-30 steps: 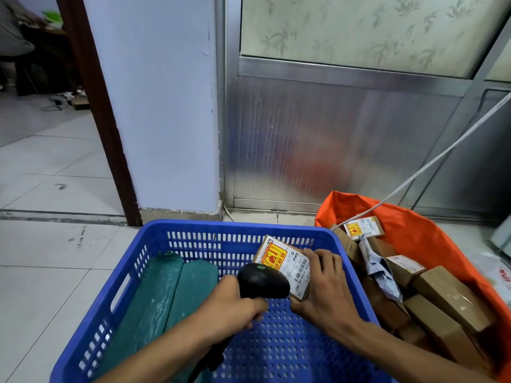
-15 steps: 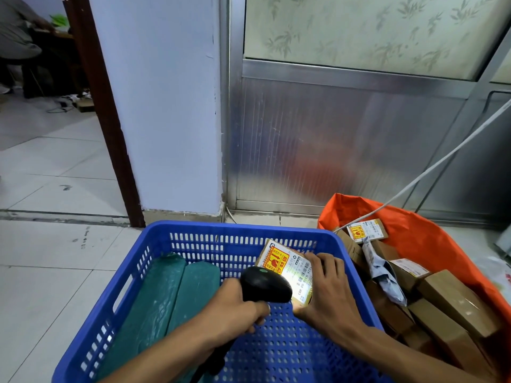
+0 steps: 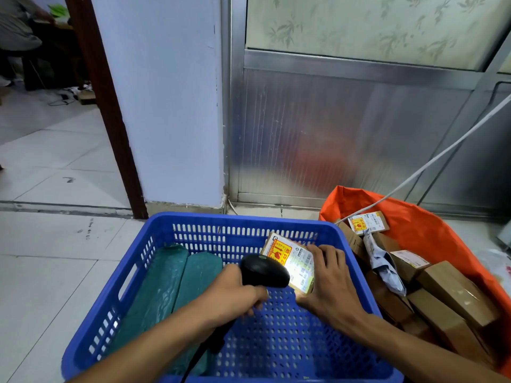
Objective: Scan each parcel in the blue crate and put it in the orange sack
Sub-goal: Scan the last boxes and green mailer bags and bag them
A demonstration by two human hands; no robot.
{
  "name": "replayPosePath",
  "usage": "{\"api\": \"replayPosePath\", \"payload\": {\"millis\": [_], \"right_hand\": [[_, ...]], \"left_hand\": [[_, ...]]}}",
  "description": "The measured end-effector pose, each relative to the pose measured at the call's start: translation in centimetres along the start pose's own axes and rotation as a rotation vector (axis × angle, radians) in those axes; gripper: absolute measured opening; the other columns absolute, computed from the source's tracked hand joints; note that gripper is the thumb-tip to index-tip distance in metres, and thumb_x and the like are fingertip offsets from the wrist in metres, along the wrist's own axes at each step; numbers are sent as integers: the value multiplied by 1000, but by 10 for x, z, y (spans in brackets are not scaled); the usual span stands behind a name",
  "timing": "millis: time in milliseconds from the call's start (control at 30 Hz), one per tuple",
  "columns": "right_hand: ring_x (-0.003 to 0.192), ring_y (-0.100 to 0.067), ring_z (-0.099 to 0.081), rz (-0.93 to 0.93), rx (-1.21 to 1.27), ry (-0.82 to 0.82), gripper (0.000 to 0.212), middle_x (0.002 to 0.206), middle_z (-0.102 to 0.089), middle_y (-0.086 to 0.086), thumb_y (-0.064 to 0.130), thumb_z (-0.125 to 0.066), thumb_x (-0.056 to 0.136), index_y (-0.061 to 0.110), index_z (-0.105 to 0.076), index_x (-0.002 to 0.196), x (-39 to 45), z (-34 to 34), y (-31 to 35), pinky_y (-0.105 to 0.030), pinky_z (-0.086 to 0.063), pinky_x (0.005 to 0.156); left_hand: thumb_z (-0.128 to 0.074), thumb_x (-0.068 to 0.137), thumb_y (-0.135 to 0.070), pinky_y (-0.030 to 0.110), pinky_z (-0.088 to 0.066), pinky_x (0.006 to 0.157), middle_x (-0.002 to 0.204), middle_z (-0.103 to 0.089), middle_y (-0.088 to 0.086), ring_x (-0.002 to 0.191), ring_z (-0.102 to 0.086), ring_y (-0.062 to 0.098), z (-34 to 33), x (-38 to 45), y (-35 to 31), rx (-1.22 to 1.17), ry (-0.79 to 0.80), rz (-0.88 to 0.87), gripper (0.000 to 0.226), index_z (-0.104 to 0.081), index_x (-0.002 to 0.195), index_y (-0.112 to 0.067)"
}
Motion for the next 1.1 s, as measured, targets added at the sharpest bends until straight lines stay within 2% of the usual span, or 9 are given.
{"api": "replayPosePath", "payload": {"millis": [133, 367, 633, 933, 1100], "right_hand": [[118, -20, -34, 0, 3, 7, 99, 125, -44, -3, 41, -86, 52, 19, -38, 135, -3, 0, 1, -39, -50, 93], [121, -19, -30, 26, -4, 26, 94, 129, -40, -3, 47, -83, 63, 15, -39, 140, -5, 1, 7, -35, -44, 100], [121, -21, -33, 19, -19, 20, 95, 131, -40, -4, 44, -83, 62, 14, -39, 141, -4, 1, 5, -36, -46, 99], [118, -26, -34, -24, -67, 85, 97, 127, -41, -10, 41, -85, 61, 11, -38, 140, -3, -1, -2, -42, -45, 96], [115, -26, -35, 1, -80, 81, 97, 124, -42, -10, 45, -84, 61, 11, -38, 138, -3, -4, -1, -41, -47, 92]], "left_hand": [[-62, 88, -4, 23, -45, 53, 64, -65, 5, 51, -55, 12, 1, -2, -2, 33, -9, -1, 12, -70, 93, 2], [-60, 89, 0, 19, -41, 46, 59, -62, 4, 47, -52, 11, 2, -2, -2, 35, -17, 11, 13, -65, 77, -5], [-61, 90, -2, 23, -44, 53, 66, -64, 6, 54, -55, 12, -1, -1, 2, 40, 7, 20, 6, -66, 89, -4], [-61, 89, 0, 19, -44, 46, 62, -64, 5, 47, -53, 10, -5, -3, 5, 58, 4, 35, 8, -67, 89, -4], [-61, 89, -1, 20, -43, 48, 72, -65, 11, 50, -53, 11, -8, -2, 7, 86, 20, 48, 10, -69, 94, 3]]}}
Point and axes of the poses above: each hand's wrist, its own x-axis towards the middle knuckle, its own z-axis out of the back of the hand, y = z × x, the point moved 10 cm from there along x, towards the middle knuckle
